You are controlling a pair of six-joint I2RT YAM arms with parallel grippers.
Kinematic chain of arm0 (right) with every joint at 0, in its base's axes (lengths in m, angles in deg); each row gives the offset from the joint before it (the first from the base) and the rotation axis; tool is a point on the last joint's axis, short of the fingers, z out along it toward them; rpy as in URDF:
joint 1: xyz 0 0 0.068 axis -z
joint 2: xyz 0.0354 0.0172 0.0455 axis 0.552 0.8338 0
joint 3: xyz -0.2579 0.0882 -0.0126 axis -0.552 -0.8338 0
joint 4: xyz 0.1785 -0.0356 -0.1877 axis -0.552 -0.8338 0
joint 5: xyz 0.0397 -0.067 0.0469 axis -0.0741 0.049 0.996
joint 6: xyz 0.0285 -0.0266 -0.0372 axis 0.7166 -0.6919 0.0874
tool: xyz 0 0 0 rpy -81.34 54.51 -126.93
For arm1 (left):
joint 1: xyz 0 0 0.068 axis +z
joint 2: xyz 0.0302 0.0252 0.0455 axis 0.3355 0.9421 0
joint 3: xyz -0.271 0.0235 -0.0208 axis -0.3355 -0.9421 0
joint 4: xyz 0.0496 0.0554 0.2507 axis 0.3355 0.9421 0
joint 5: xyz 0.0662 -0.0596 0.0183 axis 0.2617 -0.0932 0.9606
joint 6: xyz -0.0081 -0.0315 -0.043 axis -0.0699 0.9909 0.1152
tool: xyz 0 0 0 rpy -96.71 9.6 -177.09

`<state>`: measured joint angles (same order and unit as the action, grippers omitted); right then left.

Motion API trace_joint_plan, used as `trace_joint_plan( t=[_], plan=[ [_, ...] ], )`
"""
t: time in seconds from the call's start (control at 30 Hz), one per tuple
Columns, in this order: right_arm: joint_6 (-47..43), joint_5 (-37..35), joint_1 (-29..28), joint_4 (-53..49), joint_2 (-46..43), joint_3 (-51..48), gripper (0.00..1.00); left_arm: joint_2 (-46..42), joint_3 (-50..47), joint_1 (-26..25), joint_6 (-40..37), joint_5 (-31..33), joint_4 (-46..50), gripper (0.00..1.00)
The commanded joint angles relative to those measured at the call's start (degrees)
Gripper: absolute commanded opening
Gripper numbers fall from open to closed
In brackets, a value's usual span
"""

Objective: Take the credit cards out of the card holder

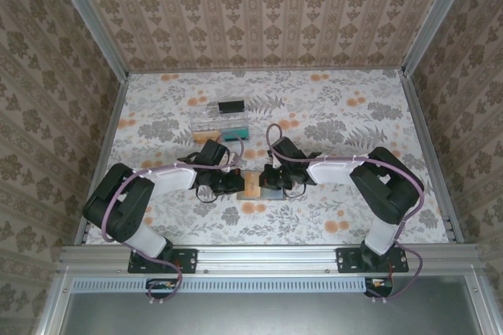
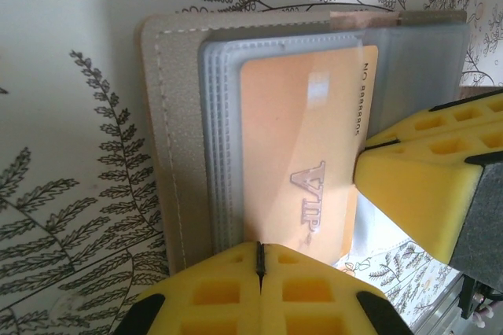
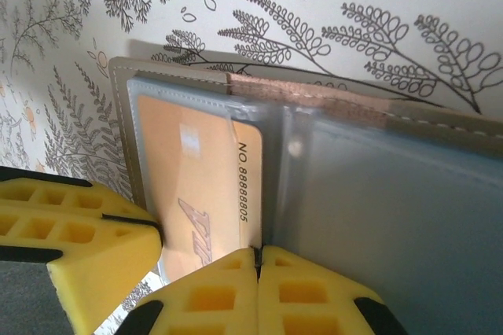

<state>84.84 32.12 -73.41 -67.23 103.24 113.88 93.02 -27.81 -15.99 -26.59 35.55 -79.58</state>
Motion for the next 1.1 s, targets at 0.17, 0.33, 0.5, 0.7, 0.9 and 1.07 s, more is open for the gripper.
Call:
trace_joint_plan(
  t=[0.17, 0.33, 0.5, 0.7, 0.9, 1.07],
  plan=[
    [0.49, 1.63, 2.82, 0.75, -2.69, -3.75, 0.0, 0.22, -0.7, 0.07, 0.61, 2.16, 2.12, 0.0],
    [-0.3, 2.44, 3.76, 0.86, -3.98, -5.28, 0.0, 0.24, -0.91, 0.44, 0.38, 1.72, 1.98, 0.0],
    [0.16, 3.65, 3.72, 2.88, -2.31, -4.88, 0.2, 1.35, -0.21, 0.35, 0.28, 1.05, 1.8, 0.0],
    [0.92, 4.6, 3.69, 5.0, -0.41, -4.65, 0.21, 1.67, -0.12, 0.17, 0.28, 0.61, 1.59, 0.0],
    [1.02, 4.61, 3.69, 5.2, 0.04, -4.73, 0.15, 1.62, 0.15, 0.09, 0.27, 0.4, 1.61, 0.0],
    [0.21, 3.66, 4.53, 4.12, -1.68, -6.28, 0.04, 1.15, -0.02, 0.34, -0.33, 0.77, 2.53, 0.0]
  ],
)
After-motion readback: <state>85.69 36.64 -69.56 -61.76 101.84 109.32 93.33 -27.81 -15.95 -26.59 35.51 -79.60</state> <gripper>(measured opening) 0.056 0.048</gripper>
